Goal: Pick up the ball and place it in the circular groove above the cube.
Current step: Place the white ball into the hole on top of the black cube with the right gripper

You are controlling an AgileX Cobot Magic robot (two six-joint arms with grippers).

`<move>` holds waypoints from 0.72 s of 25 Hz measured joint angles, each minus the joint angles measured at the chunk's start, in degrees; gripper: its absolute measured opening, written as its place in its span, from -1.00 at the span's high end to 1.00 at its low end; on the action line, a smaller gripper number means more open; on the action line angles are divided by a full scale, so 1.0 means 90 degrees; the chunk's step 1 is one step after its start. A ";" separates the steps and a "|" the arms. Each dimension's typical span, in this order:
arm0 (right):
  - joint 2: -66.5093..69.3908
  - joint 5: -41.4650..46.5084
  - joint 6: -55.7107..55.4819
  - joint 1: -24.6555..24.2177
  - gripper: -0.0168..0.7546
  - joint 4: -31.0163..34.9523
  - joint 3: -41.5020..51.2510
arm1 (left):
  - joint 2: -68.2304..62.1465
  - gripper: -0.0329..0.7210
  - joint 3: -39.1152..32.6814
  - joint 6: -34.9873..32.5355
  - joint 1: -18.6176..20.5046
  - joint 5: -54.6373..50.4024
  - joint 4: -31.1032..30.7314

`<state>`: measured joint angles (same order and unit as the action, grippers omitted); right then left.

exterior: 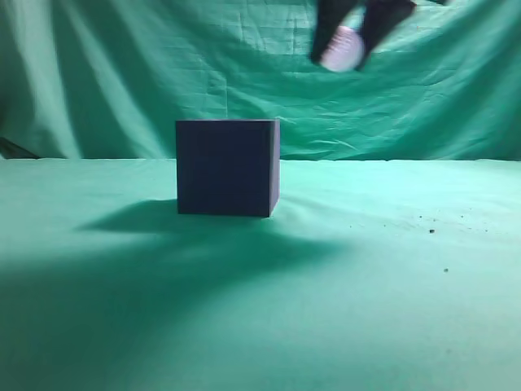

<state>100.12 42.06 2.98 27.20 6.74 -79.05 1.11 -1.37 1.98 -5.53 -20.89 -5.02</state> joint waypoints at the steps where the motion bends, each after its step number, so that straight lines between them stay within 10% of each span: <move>1: 0.0000 0.0031 0.0012 0.0228 0.18 0.0100 -0.0128 | 0.0000 0.91 0.0000 0.0000 0.0000 0.0000 0.0000; 6: 0.0423 -0.0016 0.0271 0.1160 0.18 0.0313 -0.0676 | 0.0000 0.91 0.0000 0.0000 0.0000 0.0000 0.0000; 18: 0.1353 -0.0107 0.0283 0.1280 0.18 0.0263 -0.0984 | 0.0000 0.91 0.0000 0.0000 0.0000 0.0000 0.0000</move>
<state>112.30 41.09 5.53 38.72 9.10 -87.91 1.11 -1.37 1.98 -5.53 -20.89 -5.02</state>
